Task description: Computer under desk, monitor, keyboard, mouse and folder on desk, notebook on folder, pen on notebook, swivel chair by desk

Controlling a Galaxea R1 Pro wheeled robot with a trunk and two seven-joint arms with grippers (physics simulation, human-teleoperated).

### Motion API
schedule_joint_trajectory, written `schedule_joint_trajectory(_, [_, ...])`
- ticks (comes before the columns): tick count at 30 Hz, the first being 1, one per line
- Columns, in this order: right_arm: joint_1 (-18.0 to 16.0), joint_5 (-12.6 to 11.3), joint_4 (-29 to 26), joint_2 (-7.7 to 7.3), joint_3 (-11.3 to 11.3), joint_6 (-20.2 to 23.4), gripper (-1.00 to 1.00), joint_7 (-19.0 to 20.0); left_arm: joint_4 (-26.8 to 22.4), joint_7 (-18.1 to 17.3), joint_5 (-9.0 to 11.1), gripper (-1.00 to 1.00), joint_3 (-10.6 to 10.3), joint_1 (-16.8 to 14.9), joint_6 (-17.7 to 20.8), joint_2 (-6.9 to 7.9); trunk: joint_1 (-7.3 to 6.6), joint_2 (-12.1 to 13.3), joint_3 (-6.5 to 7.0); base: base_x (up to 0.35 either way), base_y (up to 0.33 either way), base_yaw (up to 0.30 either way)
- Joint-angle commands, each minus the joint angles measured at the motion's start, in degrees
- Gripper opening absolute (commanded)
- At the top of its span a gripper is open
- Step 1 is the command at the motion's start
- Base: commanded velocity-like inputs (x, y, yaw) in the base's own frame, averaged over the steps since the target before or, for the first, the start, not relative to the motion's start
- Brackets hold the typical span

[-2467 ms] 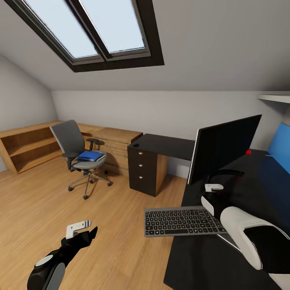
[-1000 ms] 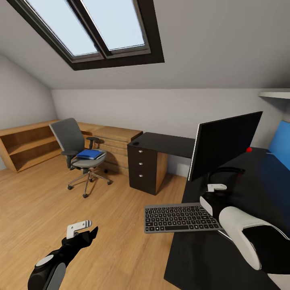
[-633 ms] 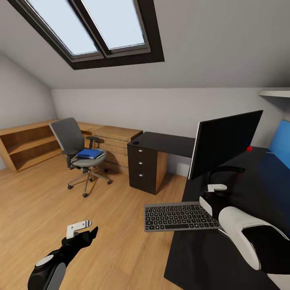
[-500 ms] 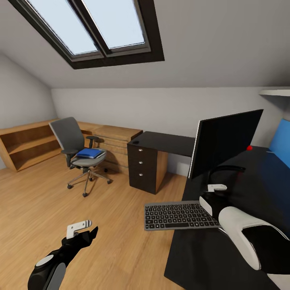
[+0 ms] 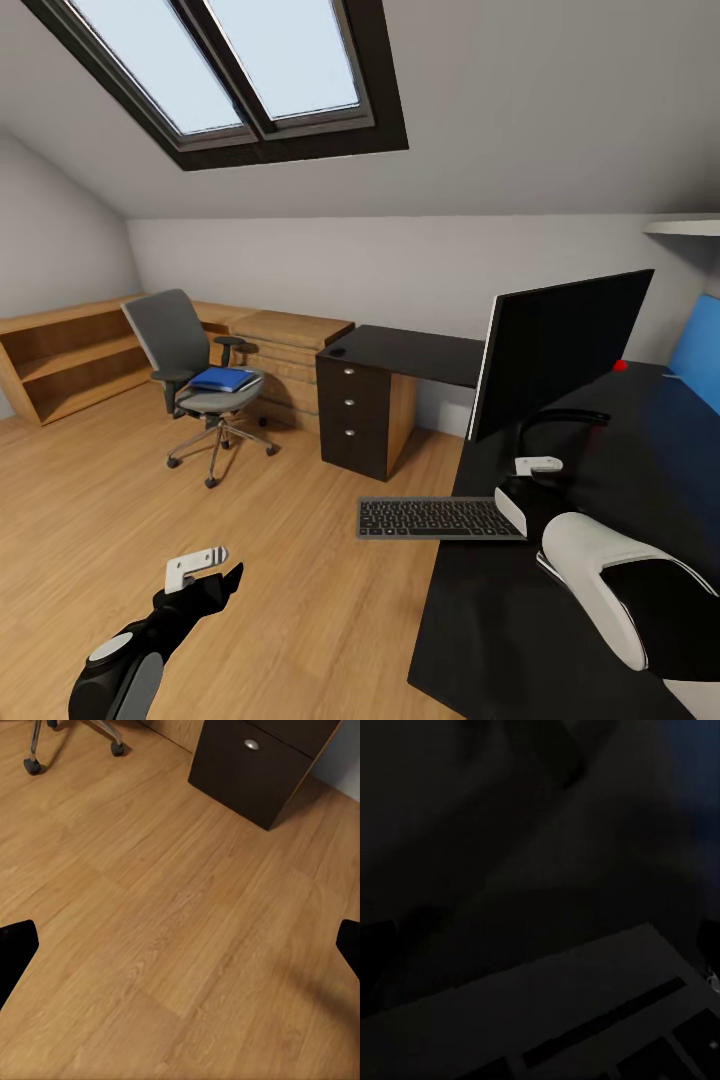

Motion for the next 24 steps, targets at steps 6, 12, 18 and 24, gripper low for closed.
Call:
schedule_joint_trajectory(6, [0.0, -1.2, 0.0, -0.04, 0.1, 0.4, 1.00, -0.2, 0.3, 0.4, 0.7, 1.00, 0.1, 0.0, 0.3, 0.10, 0.00, 0.0, -0.07, 0.000, 0.000, 0.000])
schedule_joint_trajectory(12, [0.0, -1.2, 0.0, -0.04, 0.1, 0.4, 1.00, -0.2, 0.4, 0.4, 0.7, 1.00, 0.2, 0.0, 0.3, 0.15, 0.00, 0.0, -0.07, -0.101, 0.000, 0.000])
schedule_joint_trajectory(18, [0.0, -1.2, 0.0, -0.04, 0.1, 0.4, 1.00, -0.2, 0.4, 0.4, 0.7, 1.00, 0.2, 0.0, 0.3, 0.11, 0.00, 0.0, -0.07, -0.106, 0.000, 0.000])
schedule_joint_trajectory(24, [0.0, -1.2, 0.0, -0.04, 0.1, 0.4, 1.00, -0.2, 0.4, 0.4, 0.7, 1.00, 0.2, 0.0, 0.3, 0.11, 0.00, 0.0, -0.07, -0.090, 0.000, 0.000])
